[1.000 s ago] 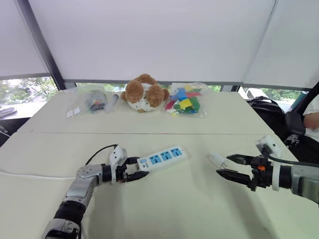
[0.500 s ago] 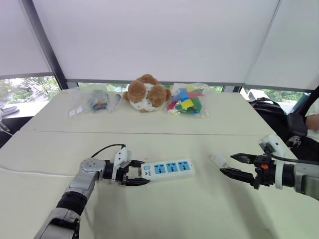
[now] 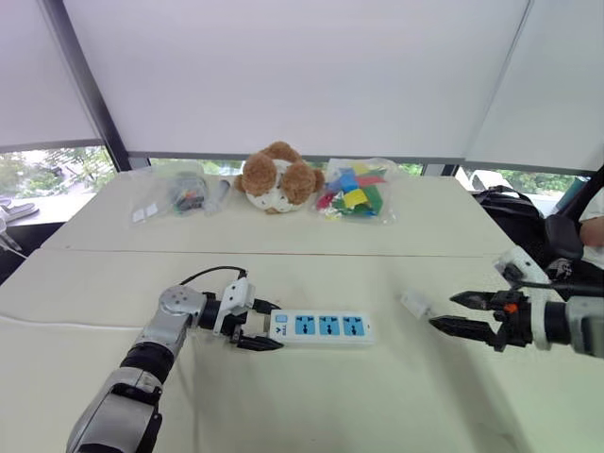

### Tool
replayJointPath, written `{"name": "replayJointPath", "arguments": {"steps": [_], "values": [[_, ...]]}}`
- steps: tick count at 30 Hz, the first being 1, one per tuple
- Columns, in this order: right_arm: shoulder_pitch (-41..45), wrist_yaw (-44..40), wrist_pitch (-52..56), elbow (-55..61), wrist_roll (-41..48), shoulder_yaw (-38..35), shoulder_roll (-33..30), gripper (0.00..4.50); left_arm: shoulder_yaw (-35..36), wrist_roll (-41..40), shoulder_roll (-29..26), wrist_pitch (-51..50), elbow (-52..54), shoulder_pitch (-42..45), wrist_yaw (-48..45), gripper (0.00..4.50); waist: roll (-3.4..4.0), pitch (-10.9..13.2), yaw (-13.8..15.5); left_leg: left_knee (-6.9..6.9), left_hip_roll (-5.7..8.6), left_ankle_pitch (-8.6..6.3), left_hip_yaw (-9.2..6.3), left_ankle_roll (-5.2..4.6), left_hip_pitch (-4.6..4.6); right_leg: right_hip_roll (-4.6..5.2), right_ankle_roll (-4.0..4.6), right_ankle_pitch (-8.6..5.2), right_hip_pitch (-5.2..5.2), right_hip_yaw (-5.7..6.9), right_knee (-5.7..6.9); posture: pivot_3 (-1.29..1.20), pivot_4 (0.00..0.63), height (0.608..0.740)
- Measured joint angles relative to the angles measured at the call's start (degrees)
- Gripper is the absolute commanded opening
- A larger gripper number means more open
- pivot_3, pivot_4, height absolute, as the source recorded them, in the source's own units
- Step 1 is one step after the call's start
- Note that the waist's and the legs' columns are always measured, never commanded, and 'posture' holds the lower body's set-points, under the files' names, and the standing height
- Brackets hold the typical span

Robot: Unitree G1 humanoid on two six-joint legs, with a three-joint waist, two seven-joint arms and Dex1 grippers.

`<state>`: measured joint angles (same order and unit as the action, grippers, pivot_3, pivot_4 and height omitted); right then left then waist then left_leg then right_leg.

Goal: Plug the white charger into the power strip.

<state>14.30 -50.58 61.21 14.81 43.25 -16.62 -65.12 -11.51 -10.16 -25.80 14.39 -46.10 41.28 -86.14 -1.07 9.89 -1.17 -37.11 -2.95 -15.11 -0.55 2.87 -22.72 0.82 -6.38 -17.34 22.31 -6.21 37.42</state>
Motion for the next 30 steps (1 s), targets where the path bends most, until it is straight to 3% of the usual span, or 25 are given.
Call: {"name": "replayJointPath", "arguments": {"steps": [4, 12, 16, 21, 26, 30], "values": [[8.5, -5.8, -2.6, -7.1, -4.3, 9.1, -3.5, 4.50, 0.1, -0.2, 0.2, -4.1, 0.8, 0.0, -0.8, 3.01, 0.15, -0.1, 0.0, -0.01, 0.00, -0.11, 0.03, -0.19, -0.02, 0.00, -0.02, 0.00, 0.03, 0.00, 0.00, 0.00, 0.150, 0.739], [31.1, -20.4, -11.6, -27.7, -20.6, 30.1, -2.3, 4.50, 0.2, 0.0, 0.7, -4.1, 1.2, -0.3, -1.0, 3.01, 0.36, -0.2, 0.4, -0.01, 0.01, -0.15, 0.07, -0.25, -0.18, 0.03, -0.04, -0.02, 0.19, 0.03, -0.04, 0.00, 0.150, 0.739], [43.9, -30.8, -13.0, -40.6, -30.3, 41.5, 1.8, 4.50, 0.2, 0.1, 0.8, -4.1, 1.3, -0.4, -1.0, 3.01, 0.49, -0.2, 0.3, -0.03, 0.01, -0.15, 0.11, -0.25, -0.19, 0.04, -0.04, -0.01, 0.24, 0.03, -0.03, 0.00, 0.150, 0.739], [60.0, -39.9, -16.1, -60.7, -44.4, 55.5, 11.3, 4.50, 0.2, 0.9, 1.4, -2.5, 0.9, -0.1, -0.8, 3.01, 0.78, -0.3, 0.7, -0.05, 0.02, -0.14, 0.12, -0.25, -0.20, 0.04, -0.04, -0.01, 0.26, 0.06, 0.01, 0.00, 0.150, 0.739], [63.6, -41.5, -22.9, -75.7, -50.9, 63.4, 18.3, 4.50, 0.0, 1.2, 2.8, -2.1, 1.4, -0.6, 0.1, 3.01, 0.87, -0.4, 1.5, -0.14, 0.08, -0.14, 0.14, -0.24, -0.36, 0.11, -0.05, -0.01, 0.33, 0.08, 0.00, 0.00, 0.150, 0.739], [65.4, -41.6, -26.0, -84.0, -54.4, 64.4, 22.7, 4.50, 0.0, 1.2, 3.1, -2.1, 2.3, -1.1, 0.7, 3.01, 1.15, -0.4, 1.8, -0.24, 0.11, -0.14, 0.14, -0.23, -0.50, 0.14, -0.07, 0.00, 0.44, 0.08, 0.06, 0.00, 0.150, 0.739]]}}
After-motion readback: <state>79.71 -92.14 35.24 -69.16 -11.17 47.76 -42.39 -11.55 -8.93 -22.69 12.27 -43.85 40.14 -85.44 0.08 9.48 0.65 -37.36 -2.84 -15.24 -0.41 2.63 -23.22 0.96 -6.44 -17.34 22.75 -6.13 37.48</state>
